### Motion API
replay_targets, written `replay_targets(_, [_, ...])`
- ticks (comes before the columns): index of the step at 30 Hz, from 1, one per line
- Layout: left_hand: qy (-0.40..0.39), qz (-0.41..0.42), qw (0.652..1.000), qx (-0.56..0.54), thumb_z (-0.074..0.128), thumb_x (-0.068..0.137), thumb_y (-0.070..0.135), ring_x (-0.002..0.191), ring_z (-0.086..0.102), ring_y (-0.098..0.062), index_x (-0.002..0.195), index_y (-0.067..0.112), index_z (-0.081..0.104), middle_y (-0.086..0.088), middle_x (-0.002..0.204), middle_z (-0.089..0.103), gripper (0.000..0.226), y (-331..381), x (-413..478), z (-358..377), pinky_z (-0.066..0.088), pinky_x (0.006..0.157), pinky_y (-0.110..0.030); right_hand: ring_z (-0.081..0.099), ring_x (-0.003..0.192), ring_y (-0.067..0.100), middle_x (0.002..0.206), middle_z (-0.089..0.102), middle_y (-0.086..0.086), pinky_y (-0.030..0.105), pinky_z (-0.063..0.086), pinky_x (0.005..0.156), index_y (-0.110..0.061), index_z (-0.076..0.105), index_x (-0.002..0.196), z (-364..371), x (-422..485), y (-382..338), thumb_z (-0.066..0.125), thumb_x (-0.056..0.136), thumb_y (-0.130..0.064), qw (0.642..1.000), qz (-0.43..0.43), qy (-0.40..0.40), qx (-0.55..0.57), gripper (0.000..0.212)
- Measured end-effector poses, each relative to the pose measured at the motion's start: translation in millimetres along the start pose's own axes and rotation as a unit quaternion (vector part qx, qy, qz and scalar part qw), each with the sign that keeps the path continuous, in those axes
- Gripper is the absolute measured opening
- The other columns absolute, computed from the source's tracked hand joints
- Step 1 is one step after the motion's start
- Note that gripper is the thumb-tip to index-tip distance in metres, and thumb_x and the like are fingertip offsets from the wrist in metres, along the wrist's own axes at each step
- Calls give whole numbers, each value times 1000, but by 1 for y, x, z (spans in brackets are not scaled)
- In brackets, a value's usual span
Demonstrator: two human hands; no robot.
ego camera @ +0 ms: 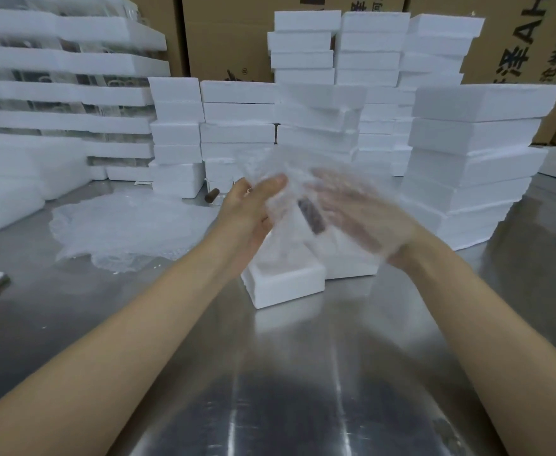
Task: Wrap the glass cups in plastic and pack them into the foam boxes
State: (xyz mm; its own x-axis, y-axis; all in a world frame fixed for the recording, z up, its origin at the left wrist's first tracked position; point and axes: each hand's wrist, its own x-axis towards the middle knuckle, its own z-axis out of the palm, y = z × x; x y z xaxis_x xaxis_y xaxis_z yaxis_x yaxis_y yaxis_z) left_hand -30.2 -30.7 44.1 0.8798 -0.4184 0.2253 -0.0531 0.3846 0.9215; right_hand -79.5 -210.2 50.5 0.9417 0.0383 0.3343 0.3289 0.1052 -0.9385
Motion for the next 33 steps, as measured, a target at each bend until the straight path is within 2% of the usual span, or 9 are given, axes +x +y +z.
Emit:
replay_targets(2, [23,-17,987,-157,61,92,25,73,65,-13,100,8,59,-5,92,64,19,2,1,0,52,66,-20,69,79,10,86,73,-1,19,53,76,-13,69,100,-10,4,-3,54,87,6,982,-59,129,122,28])
replay_targets(5, [83,-21,948,-306,62,92,21,70,62,-16,97,11,55,-6,86,58,14,2,3,-2,52,79,-28,62,84,14,101,64,3,20,50,78,-12,60,117,-21,3,-7,48,87,14,952,-51,295,67,42])
replay_targets(7, [105,-38,942,-316,66,89,20,76,64,-17,98,11,57,-7,95,59,16,0,4,-4,52,86,-29,61,89,14,114,61,2,24,52,78,-20,55,123,-17,3,2,55,86,10,978,11,201,48,48])
replay_targets(10, [75,-72,962,-253,68,87,21,77,66,-16,93,13,64,-6,95,61,11,-3,3,-3,54,85,-26,66,78,10,95,70,-4,18,51,65,-21,63,107,-3,2,4,67,84,-5,993,53,82,58,29])
replay_targets(15, [24,-73,996,-48,72,84,15,93,67,-17,119,13,52,5,97,71,41,-6,1,-4,52,89,-29,66,69,10,76,69,1,15,51,64,-7,64,90,-14,4,3,56,88,7,962,-30,215,165,17])
replay_targets(20, [-31,-47,996,67,79,76,16,108,66,-22,128,17,48,-5,121,66,61,-10,-3,1,53,92,-34,69,82,17,83,72,6,24,55,74,-8,71,79,1,5,6,55,84,11,983,-54,162,71,25])
replay_targets(26, [74,61,973,210,83,69,35,105,63,-12,115,22,48,3,117,61,60,-16,-6,8,50,96,-41,61,114,18,118,67,6,29,45,100,-10,65,113,22,2,8,40,96,-46,997,-51,22,55,47])
replay_targets(30, [55,73,979,180,80,63,40,104,64,-8,118,23,50,5,117,63,65,-16,-9,11,52,94,-40,65,94,12,95,71,0,21,47,85,-9,66,100,21,2,9,45,100,-22,992,-72,103,5,25])
replay_targets(33, [25,59,989,132,81,62,36,110,63,-18,115,23,52,0,119,63,62,-15,-10,14,49,98,-49,60,109,29,112,63,15,32,47,95,1,57,117,11,1,7,49,94,-5,993,-63,94,43,25])
